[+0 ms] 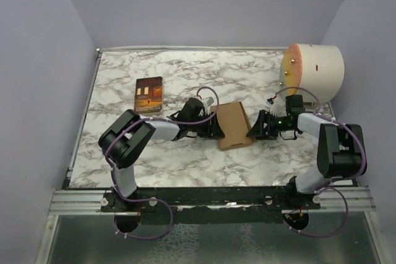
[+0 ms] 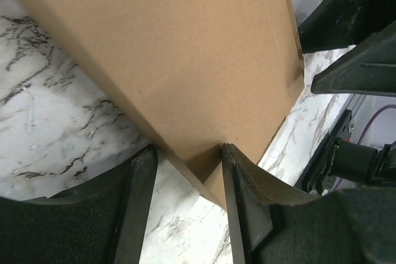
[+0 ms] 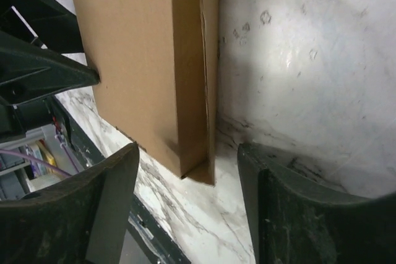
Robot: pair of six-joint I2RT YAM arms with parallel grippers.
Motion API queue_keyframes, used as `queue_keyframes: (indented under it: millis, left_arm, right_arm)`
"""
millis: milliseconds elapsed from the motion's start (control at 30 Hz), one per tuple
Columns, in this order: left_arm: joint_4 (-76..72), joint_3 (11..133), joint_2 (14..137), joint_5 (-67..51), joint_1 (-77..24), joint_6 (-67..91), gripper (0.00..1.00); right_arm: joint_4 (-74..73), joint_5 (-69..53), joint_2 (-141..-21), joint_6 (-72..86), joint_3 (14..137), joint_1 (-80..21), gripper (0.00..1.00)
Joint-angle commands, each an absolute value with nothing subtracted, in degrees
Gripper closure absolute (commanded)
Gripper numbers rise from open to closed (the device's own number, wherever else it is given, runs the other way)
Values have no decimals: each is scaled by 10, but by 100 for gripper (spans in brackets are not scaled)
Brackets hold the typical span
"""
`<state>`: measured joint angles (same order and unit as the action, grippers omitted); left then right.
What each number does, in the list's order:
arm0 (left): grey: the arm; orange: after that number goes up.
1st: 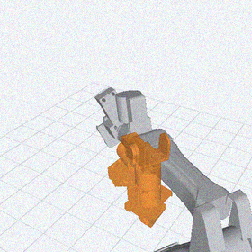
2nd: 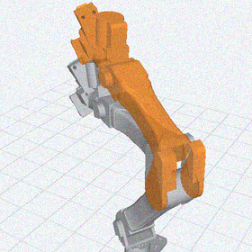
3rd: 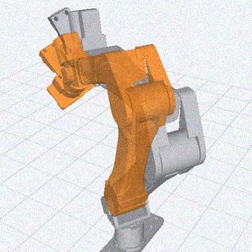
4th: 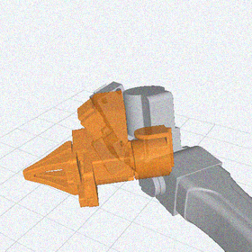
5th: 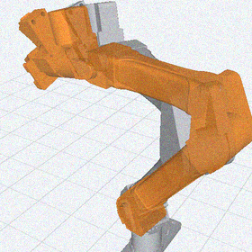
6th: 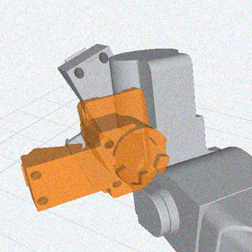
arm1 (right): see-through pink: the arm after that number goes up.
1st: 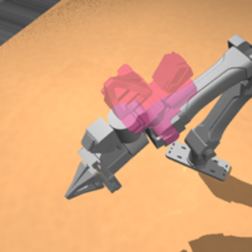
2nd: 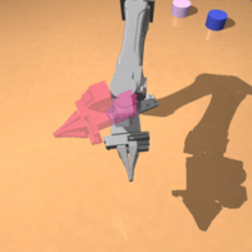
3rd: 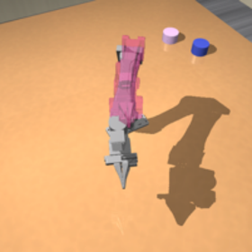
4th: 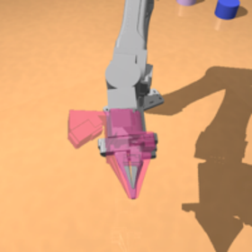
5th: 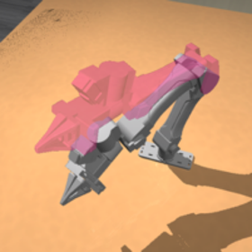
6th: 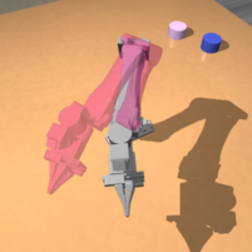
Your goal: Fold the paper box
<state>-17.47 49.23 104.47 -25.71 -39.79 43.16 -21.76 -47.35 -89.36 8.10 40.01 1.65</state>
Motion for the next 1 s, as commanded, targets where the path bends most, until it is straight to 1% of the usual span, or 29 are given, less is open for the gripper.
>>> queue_keyframes:
  millis: [0, 33, 100, 133, 267, 300, 567, 767, 867, 967]
  left_arm:
    - [-186, 469, 1040, -236, -410, 452, 52]
    - [-188, 468, 1040, -236, -412, 453, 52]
    - [-190, 467, 1040, -236, -415, 455, 52]
    - [-190, 467, 1041, -236, -415, 456, 53]
    - [-191, 473, 1045, -236, -418, 456, 53]
    - [-191, 475, 1046, -236, -419, 456, 53]
    - [-186, 496, 1061, -239, -426, 455, 54]
    - [-173, 516, 1068, -237, -431, 451, 54]
    - [-167, 521, 1070, -236, -431, 446, 54]
    - [-154, 528, 1073, -234, -429, 434, 54]
  right_arm:
    - [-283, -460, -892, 56, 405, 9, 39]
    - [-284, -459, -888, 57, 404, 7, 44]
    - [-284, -453, -878, 60, 402, -1, 47]
    - [-282, -452, -873, 60, 401, -6, 51]
    - [-275, -436, -871, 59, 406, -21, 59]
    - [-275, -436, -873, 58, 408, -22, 63]
    - [-277, -410, -867, 62, 418, -51, 69]
    - [-283, -341, -859, 76, 440, -89, 81]
    - [-282, -323, -851, 81, 442, -99, 81]
    - [-277, -334, -835, 78, 441, -98, 75]
